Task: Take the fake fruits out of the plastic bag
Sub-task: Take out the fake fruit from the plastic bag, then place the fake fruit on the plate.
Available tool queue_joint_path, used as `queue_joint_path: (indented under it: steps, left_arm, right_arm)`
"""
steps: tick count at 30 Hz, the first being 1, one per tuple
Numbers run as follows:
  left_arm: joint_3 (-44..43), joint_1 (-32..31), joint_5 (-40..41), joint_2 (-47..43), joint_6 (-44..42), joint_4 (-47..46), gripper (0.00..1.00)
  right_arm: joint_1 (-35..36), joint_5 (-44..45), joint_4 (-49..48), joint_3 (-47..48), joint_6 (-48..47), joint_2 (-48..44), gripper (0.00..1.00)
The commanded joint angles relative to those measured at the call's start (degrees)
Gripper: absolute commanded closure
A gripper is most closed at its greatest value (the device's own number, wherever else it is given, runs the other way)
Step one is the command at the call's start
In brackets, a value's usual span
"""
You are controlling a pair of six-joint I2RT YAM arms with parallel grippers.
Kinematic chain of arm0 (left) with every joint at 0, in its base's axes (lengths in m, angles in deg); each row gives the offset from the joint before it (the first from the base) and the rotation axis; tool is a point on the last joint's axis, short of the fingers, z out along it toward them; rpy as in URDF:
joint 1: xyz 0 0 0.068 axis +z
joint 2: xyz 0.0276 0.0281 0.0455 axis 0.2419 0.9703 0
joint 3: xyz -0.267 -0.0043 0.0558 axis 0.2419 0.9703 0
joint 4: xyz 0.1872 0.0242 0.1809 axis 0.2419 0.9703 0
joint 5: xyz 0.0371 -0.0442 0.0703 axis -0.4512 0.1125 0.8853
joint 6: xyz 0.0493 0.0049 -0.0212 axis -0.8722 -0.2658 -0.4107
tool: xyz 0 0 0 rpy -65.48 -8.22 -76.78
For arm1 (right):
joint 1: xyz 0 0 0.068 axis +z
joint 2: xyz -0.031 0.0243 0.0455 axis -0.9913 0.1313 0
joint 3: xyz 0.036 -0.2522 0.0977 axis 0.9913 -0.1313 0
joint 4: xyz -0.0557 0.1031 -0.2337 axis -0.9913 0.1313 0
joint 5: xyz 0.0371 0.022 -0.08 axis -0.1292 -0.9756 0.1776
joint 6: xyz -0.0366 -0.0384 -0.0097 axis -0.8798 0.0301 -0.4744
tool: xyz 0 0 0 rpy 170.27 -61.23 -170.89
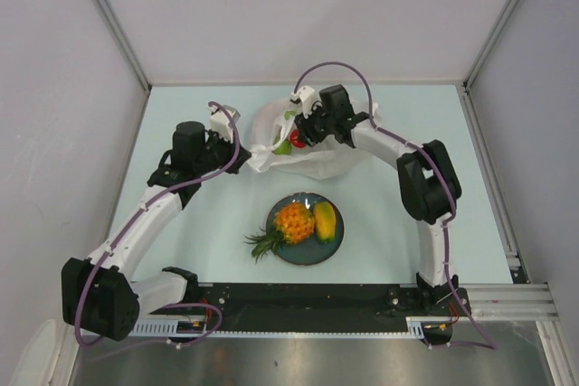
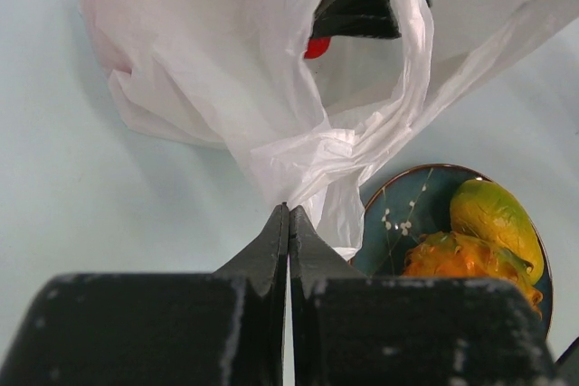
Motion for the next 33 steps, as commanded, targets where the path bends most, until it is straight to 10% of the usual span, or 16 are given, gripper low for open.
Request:
queue_joint_path:
  steps: [1, 16, 33]
  left_arm:
    - [-2.51, 0.41, -1.49, -0.17, 0.15, -2.59, 1.00]
    - [-3.22, 0.32, -1.66, -0.26, 0.86, -3.03, 1.00]
    - [-5.77, 0.15, -2.10, 1.85, 1.12, -2.42, 1.00]
  right_arm:
    - [-0.14, -7.39, 1.88, -0.62, -0.50, -13.24, 0.68]
    - [5.04, -10.30, 14.09, -20.11, -5.68, -38.12, 0.69]
    - [22.62, -6.87, 26.93, -44.99, -32.13, -65.91, 0.69]
